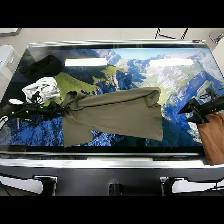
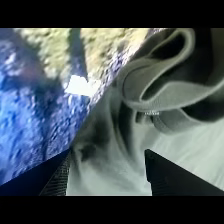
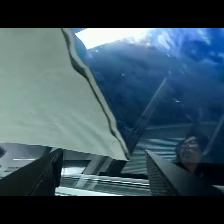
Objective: Fold the clothes and pants, and hang the long-sleeved shirts on hangers.
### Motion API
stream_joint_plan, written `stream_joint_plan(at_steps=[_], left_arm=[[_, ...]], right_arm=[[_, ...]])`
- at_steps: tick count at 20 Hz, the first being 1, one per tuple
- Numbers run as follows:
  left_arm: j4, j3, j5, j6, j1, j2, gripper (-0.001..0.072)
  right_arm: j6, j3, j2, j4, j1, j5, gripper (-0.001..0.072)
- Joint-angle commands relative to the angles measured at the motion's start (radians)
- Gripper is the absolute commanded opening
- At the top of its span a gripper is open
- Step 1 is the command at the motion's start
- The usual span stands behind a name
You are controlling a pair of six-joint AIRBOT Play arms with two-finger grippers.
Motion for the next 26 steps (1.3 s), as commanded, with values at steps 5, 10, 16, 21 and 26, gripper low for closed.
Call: stream_joint_plan(at_steps=[5, 10, 16, 21, 26], left_arm=[[-0.031, 0.0, 0.023, 0.018, -0.049, -0.029, 0.0084], [-0.026, 0.007, -0.077, 0.057, -0.031, -0.008, 0.0022], [0.019, 0.007, -0.095, 0.056, -0.023, 0.072, 0.0022], [0.018, 0.007, -0.105, 0.052, -0.023, 0.114, 0.0022], [0.015, 0.113, -0.166, 0.042, -0.022, 0.254, 0.002]], right_arm=[[-0.009, -0.08, 0.0, -0.097, 0.068, 0.009, 0.0606], [0.016, -0.241, 0.0, -0.113, 0.149, -0.093, 0.0632], [-0.008, -0.402, 0.0, -0.007, 0.219, -0.206, 0.0631], [0.004, -0.415, 0.0, 0.023, 0.34, -0.194, 0.0248], [-0.027, -0.223, 0.128, 0.045, 0.338, -0.194, 0.0037]])
